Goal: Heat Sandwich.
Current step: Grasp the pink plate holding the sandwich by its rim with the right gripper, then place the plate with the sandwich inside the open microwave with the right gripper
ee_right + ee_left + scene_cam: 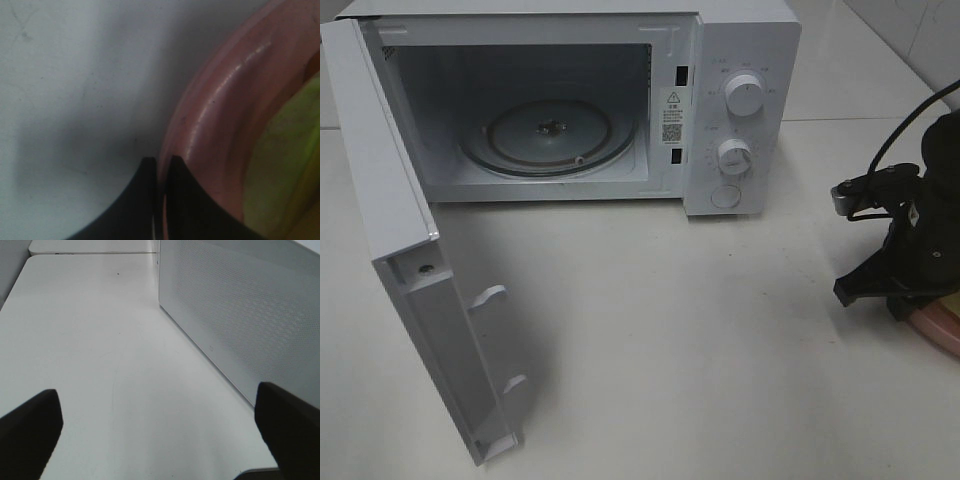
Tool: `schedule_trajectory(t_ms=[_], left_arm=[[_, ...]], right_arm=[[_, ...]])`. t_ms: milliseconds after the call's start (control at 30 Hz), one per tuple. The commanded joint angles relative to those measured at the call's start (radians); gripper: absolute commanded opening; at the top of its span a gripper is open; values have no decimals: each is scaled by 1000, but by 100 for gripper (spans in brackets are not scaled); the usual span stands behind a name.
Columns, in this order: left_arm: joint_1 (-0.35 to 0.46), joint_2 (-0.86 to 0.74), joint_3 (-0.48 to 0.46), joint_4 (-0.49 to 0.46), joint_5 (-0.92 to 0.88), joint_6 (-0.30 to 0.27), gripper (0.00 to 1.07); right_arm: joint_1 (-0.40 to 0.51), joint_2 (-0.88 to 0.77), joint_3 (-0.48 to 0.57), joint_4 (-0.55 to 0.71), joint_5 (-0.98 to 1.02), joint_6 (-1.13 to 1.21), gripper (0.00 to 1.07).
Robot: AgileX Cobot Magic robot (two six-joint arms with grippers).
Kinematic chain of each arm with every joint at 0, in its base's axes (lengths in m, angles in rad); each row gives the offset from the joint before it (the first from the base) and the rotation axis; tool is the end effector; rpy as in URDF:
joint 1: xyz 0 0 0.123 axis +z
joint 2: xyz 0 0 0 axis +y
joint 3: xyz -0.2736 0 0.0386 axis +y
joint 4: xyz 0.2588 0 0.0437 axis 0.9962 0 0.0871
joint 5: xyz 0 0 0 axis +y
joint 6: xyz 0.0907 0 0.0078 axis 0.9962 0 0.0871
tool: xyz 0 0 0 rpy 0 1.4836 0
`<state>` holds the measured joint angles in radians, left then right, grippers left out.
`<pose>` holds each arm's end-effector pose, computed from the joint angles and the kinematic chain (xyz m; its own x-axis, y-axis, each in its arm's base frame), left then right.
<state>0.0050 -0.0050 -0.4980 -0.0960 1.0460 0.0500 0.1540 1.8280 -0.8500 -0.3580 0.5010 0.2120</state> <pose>0.0134 -0.0075 0.2834 -0.4383 -0.0004 -0.8989 0.0704 0.9969 -0.0348 0.3047 0.0318 0.0997 -0.9496 -0.2520 -0.1862 -0.2180 0.9582 -0.1853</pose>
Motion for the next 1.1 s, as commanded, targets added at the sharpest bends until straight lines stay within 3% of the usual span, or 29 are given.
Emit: schedule_trajectory(t_ms=[33, 567, 1100], left_arm=[[3, -28, 4, 1, -8, -5, 106], [3, -28, 4, 1, -8, -5, 106], [3, -28, 4, 1, -8, -5, 106]], right_arm=[[1, 3, -1, 4, 25, 30, 0], [117, -6, -5, -156, 128, 189, 0], [199, -61, -5, -190, 278, 203, 0]])
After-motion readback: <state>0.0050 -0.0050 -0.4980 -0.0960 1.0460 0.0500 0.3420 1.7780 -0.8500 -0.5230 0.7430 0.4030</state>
